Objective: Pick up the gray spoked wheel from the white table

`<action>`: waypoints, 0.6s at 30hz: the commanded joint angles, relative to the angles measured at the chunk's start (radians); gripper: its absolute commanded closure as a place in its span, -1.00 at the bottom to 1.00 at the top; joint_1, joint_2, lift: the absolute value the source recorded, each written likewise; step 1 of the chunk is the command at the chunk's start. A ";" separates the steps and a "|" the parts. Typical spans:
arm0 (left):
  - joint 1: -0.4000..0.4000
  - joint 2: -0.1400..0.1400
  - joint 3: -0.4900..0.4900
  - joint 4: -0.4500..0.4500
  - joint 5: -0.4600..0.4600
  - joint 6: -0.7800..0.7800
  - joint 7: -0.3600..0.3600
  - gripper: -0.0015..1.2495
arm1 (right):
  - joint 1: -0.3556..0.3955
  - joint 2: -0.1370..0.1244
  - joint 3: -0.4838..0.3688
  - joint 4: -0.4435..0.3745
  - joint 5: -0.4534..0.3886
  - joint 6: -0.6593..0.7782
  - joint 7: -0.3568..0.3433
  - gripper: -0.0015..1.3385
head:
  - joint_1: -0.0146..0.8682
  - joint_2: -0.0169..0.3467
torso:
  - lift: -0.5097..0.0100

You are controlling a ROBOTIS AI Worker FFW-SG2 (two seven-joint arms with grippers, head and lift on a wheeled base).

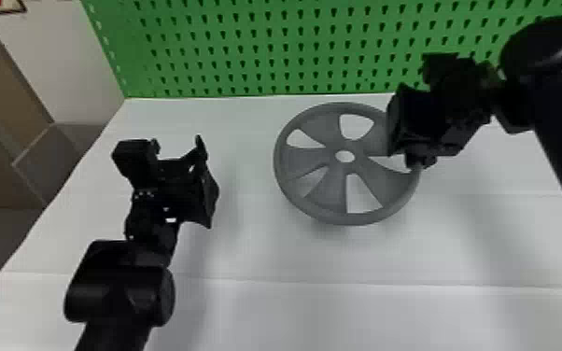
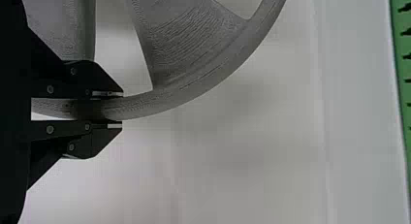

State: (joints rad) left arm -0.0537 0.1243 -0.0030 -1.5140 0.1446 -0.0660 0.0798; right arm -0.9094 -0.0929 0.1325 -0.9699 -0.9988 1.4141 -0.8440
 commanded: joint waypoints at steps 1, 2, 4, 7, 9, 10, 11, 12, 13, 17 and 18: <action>0.002 0.000 0.003 0.000 0.007 -0.002 0.000 -0.42 | 0.040 -0.008 0.050 -0.124 0.123 -0.080 0.000 0.73 | 0.80 -0.06 | 0.72; 0.003 0.001 0.003 0.000 0.009 0.000 0.000 -0.42 | 0.053 -0.008 0.053 -0.156 0.152 -0.098 0.000 0.73 | 0.80 -0.06 | 0.72; 0.005 0.001 0.008 -0.005 0.010 -0.002 0.000 -0.42 | 0.078 -0.011 0.061 -0.199 0.180 -0.139 0.002 0.73 | 0.80 -0.06 | 0.72; 0.012 0.003 0.018 -0.014 0.010 -0.002 0.000 -0.42 | 0.126 -0.014 0.067 -0.268 0.273 -0.224 0.103 0.73 | 0.80 -0.06 | 0.72; 0.022 0.003 0.032 -0.026 0.010 -0.002 0.000 -0.42 | 0.150 -0.011 0.065 -0.299 0.342 -0.265 0.192 0.73 | 0.80 -0.06 | 0.72; 0.025 0.003 0.037 -0.031 0.010 -0.002 0.000 -0.42 | 0.156 -0.008 0.064 -0.308 0.365 -0.277 0.220 0.73 | 0.80 -0.06 | 0.72; 0.028 0.003 0.040 -0.034 0.010 -0.002 0.000 -0.42 | 0.165 -0.008 0.064 -0.319 0.414 -0.290 0.270 0.73 | 0.80 -0.06 | 0.72; 0.031 0.003 0.043 -0.037 0.010 -0.002 0.000 -0.42 | 0.176 -0.007 0.064 -0.337 0.436 -0.303 0.283 0.73 | 0.80 -0.06 | 0.72; 0.031 0.003 0.044 -0.040 0.010 -0.002 0.000 -0.42 | 0.184 -0.007 0.067 -0.351 0.463 -0.317 0.296 0.73 | 0.80 -0.06 | 0.72; 0.035 0.003 0.049 -0.048 0.015 -0.002 0.000 -0.42 | 0.222 -0.013 0.081 -0.394 0.532 -0.392 0.338 0.73 | 0.80 -0.06 | 0.72; 0.034 0.003 0.049 -0.049 0.015 -0.002 0.000 -0.42 | 0.236 -0.016 0.079 -0.405 0.560 -0.426 0.370 0.74 | 0.80 -0.06 | 0.72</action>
State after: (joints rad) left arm -0.0220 0.1276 0.0423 -1.5553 0.1569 -0.0675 0.0798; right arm -0.7145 -0.1015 0.2043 -1.3339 -0.5179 1.0765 -0.5189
